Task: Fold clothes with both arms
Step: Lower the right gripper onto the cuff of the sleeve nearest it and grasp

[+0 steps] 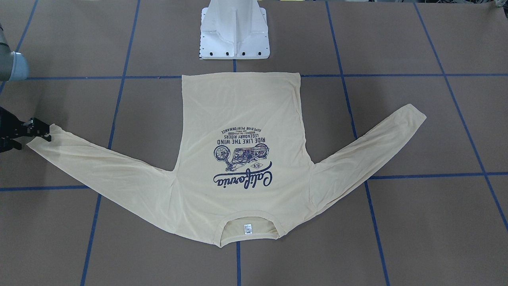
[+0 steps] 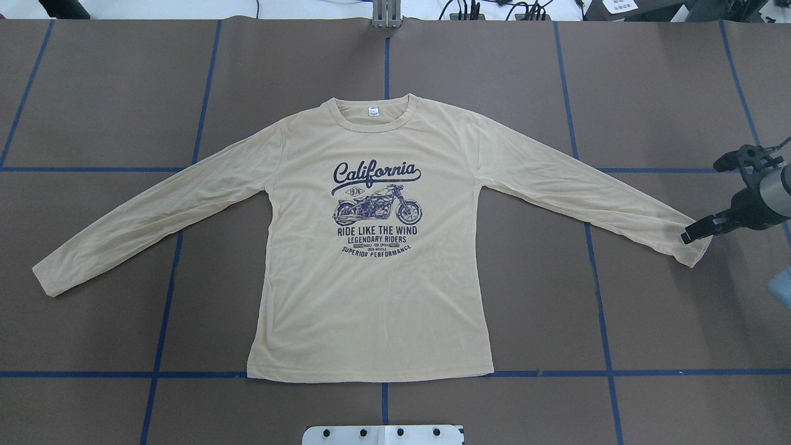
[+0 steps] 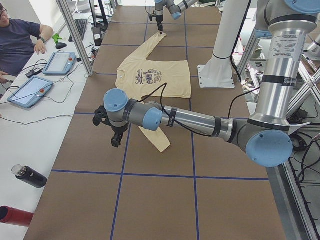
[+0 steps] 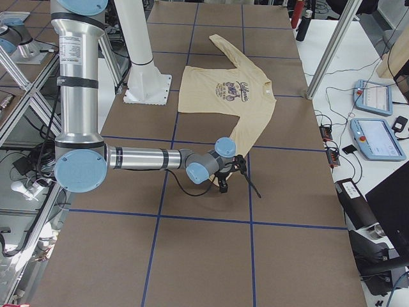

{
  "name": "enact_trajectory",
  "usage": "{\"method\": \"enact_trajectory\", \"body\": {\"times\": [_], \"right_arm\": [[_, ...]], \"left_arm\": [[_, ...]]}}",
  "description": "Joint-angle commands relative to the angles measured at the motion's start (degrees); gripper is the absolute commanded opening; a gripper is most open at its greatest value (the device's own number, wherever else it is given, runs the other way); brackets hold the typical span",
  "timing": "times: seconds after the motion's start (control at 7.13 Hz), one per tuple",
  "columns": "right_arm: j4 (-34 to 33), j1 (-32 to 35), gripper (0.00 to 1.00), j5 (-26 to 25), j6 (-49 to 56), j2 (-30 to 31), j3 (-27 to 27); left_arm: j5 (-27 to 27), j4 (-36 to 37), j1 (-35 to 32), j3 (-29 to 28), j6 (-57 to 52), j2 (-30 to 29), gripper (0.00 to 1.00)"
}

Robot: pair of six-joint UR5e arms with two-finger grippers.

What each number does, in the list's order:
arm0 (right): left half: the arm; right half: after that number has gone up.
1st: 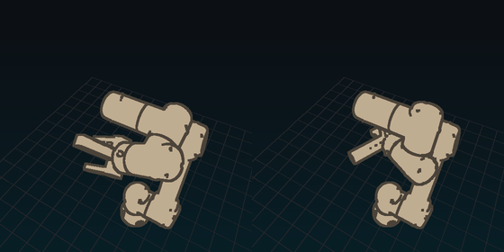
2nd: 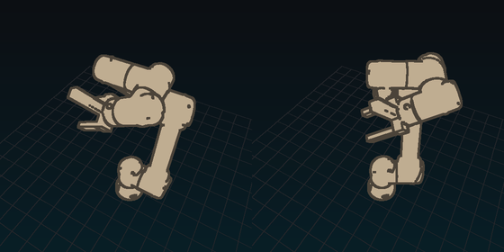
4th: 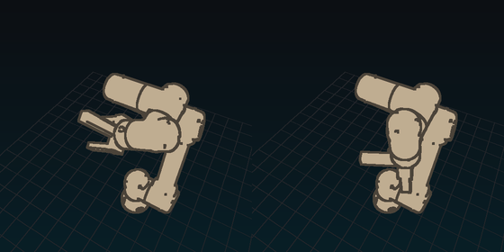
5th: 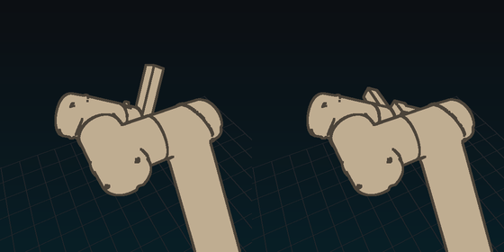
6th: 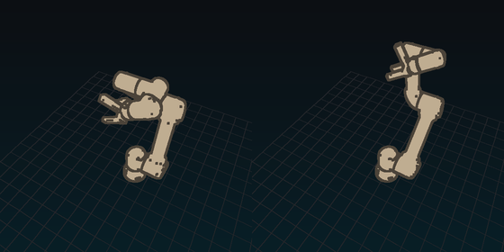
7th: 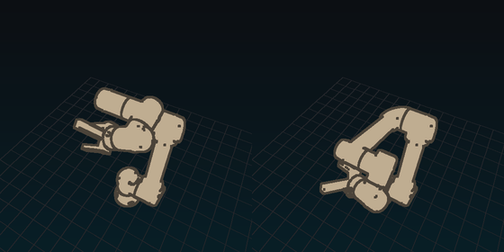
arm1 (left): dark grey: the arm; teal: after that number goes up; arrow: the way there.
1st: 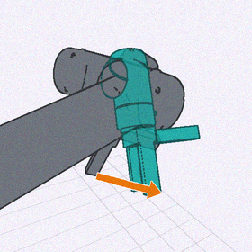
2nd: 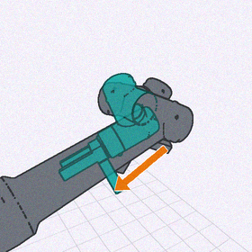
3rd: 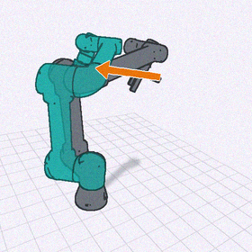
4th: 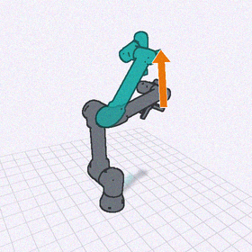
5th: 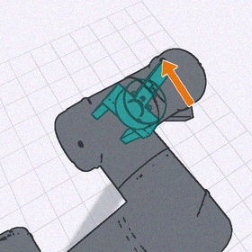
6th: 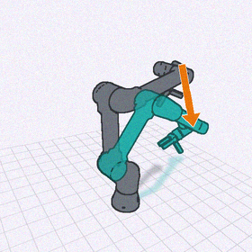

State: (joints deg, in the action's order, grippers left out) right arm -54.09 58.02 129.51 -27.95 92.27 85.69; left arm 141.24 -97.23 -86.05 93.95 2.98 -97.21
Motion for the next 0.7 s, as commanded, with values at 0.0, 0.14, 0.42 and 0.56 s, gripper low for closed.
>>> {"method": "enact_trajectory", "body": {"times": [0.0, 0.14, 0.42, 0.56], "right_arm": [[0.03, 0.16, 0.84, 1.36, -0.09, 0.28, 0.35], [0.03, 0.16, 0.77, 1.53, -0.09, 0.63, 0.36], [0.03, 0.16, 0.56, 1.54, -0.09, 0.72, 0.27], [0.03, 0.25, 0.42, 1.62, -0.09, 0.63, 0.44]], "left_arm": [[0.0, 0.02, 0.0, 0.09, 0.01, -0.09, 1.0], [0.0, 0.02, 0.0, 0.0, 0.01, 0.0, 1.0], [0.0, 0.02, 0.0, 0.09, 0.01, 0.0, 1.0], [0.0, 0.02, 0.0, 0.09, 0.1, 0.0, 1.0]]}}
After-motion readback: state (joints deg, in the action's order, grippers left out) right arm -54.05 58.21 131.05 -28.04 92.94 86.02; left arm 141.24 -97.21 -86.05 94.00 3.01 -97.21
